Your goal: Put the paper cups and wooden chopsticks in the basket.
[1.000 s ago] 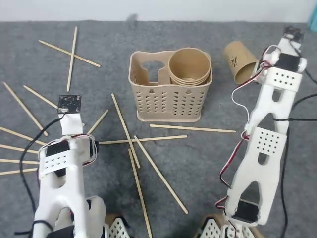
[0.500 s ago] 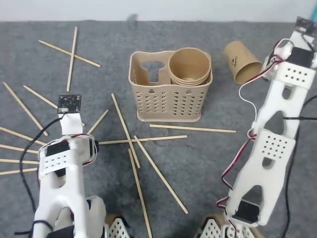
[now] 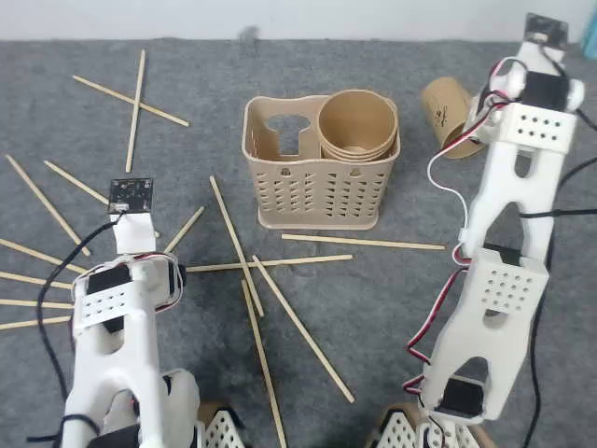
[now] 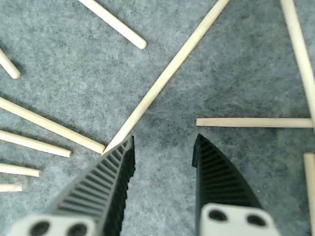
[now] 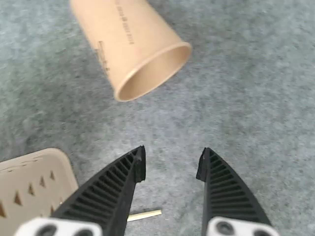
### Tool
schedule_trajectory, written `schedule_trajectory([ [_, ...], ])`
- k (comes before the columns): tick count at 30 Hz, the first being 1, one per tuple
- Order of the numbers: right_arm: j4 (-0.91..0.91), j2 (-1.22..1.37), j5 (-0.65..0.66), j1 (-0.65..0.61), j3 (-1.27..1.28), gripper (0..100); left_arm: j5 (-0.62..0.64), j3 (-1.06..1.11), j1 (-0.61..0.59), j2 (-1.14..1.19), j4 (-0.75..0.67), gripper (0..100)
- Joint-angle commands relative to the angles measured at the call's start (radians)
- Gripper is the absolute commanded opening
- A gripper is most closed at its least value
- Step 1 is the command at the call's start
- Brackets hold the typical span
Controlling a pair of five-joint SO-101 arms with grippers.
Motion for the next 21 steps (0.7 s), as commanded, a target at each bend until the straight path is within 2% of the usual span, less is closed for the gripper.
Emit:
schedule_trajectory([
  [1,-0.007,-0.067,-0.011,-0.022,-0.011,18.7,-0.006,-0.01,0.005,-0.031,-0.02,18],
  [11,0.051,-0.182,-0.011,-0.047,0.028,18.7,-0.006,-0.01,0.006,-0.031,-0.02,18],
  [17,0.044,-0.381,-0.015,-0.074,0.27,18.7,-0.006,-0.012,0.005,-0.031,-0.02,18],
  [21,-0.077,-0.527,-0.015,-0.073,0.506,18.7,-0.006,-0.012,0.006,-0.031,-0.02,18],
])
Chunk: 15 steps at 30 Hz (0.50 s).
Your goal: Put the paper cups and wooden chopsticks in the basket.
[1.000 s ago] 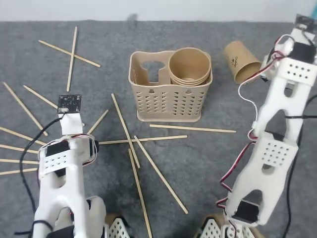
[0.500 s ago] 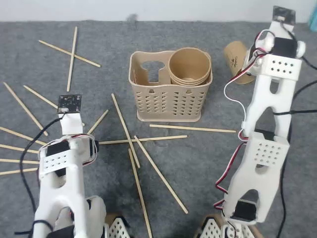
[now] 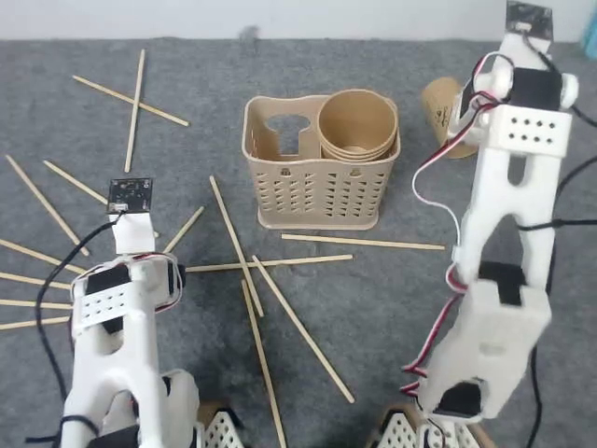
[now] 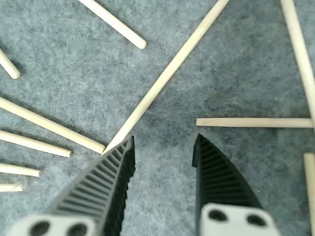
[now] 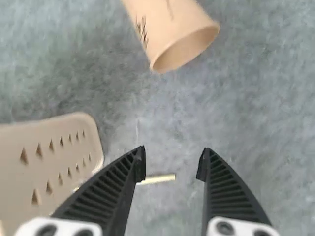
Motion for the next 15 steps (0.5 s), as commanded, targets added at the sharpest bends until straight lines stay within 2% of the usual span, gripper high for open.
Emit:
schedule_trajectory([
  [1,-0.131,-0.194,-0.014,-0.001,0.212,18.7,-0.006,-0.012,0.005,-0.031,-0.02,18],
  [4,-0.318,-0.317,-0.014,-0.001,0.502,18.7,-0.006,-0.012,0.005,-0.031,-0.02,18],
  [9,-0.748,-0.493,-0.012,-0.001,0.948,18.7,-0.006,-0.012,0.005,-0.031,-0.02,18],
  [11,-0.845,-0.522,-0.012,-0.001,1.033,18.7,-0.006,-0.012,0.005,-0.031,-0.02,18],
  [15,-0.92,-0.496,-0.034,-0.001,1.037,18.7,-0.006,-0.012,0.005,-0.031,-0.02,18],
])
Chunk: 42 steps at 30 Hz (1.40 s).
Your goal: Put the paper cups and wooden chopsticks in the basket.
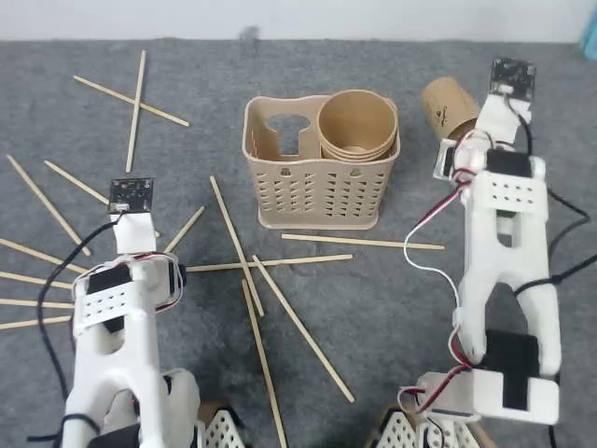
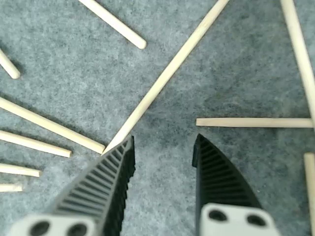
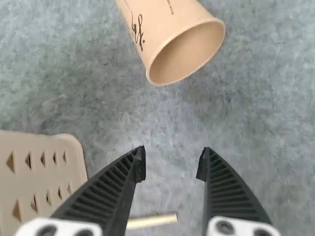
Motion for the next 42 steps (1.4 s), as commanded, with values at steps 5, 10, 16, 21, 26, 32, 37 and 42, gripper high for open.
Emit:
schedule_trajectory([
  [5,-0.214,0.107,-0.041,-0.01,-0.058,18.7,-0.006,-0.012,0.003,-0.031,-0.02,18],
  [10,-0.28,0.354,-0.112,-0.021,-0.245,19.0,-0.006,-0.012,0.003,-0.031,-0.02,18],
  [16,-0.272,0.579,-0.175,-0.019,-0.491,19.0,-0.006,-0.012,0.003,-0.031,-0.02,18],
  [21,-0.28,0.68,-0.173,-0.019,-0.583,18.8,-0.006,-0.012,0.005,-0.031,-0.02,18],
  [26,-0.272,0.765,-0.173,-0.015,-0.663,16.3,-0.006,-0.012,0.005,-0.031,-0.02,18],
  [32,-0.209,0.762,-0.172,0.048,-0.703,1.9,-0.006,-0.012,0.003,-0.031,-0.021,18],
  [37,-0.007,0.653,-0.144,0.097,-0.723,0.7,-0.006,-0.012,0.003,-0.031,-0.023,18],
  [42,0.208,0.496,0.002,0.137,-0.723,0.7,-0.005,-0.01,0.002,-0.031,-0.032,18],
])
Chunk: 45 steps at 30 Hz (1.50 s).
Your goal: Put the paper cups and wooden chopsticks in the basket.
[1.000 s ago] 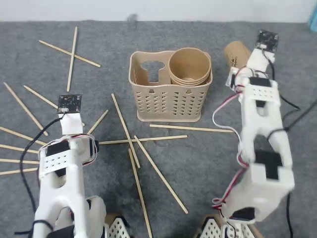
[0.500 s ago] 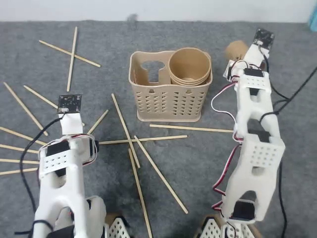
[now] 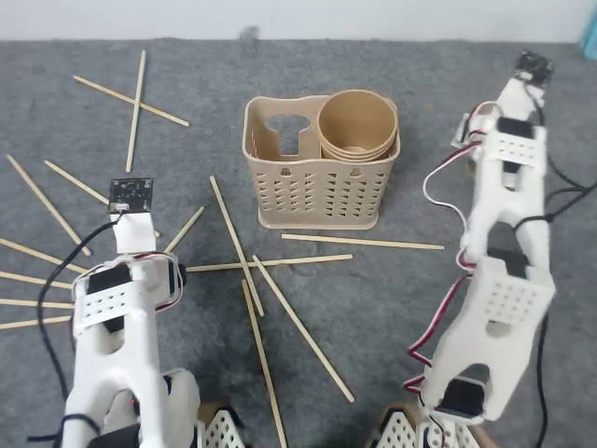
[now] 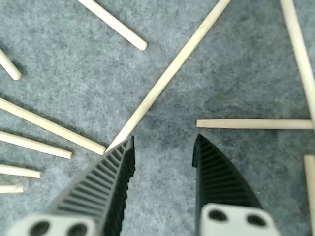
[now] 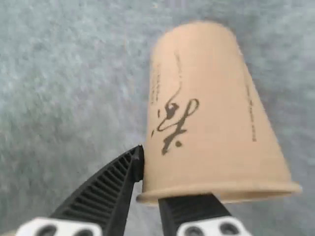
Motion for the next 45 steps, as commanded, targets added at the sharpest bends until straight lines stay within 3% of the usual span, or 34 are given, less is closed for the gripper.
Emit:
schedule_trajectory([
  [1,0.147,-0.189,0.077,0.038,-0.058,0.7,-0.005,-0.01,0.002,-0.031,-0.025,18],
  [11,0.503,-0.397,0.413,0.068,-0.058,0.7,-0.005,-0.007,0.002,-0.031,-0.023,18],
  [16,0.641,-0.421,0.649,0.07,-0.058,0.7,-0.005,-0.007,0.0,-0.031,-0.021,18],
  [21,0.754,-0.42,0.79,0.082,-0.054,0.7,-0.005,-0.005,0.0,-0.031,-0.021,18],
  [28,0.777,-0.337,0.861,0.108,-0.051,1.5,-0.005,-0.005,0.0,-0.031,-0.021,18],
  [36,0.769,-0.242,0.864,0.058,-0.058,22.9,-0.005,-0.005,0.0,-0.031,-0.021,18],
  [45,0.777,-0.429,0.796,-0.008,-0.058,23.9,-0.005,-0.005,0.0,-0.031,-0.021,18],
])
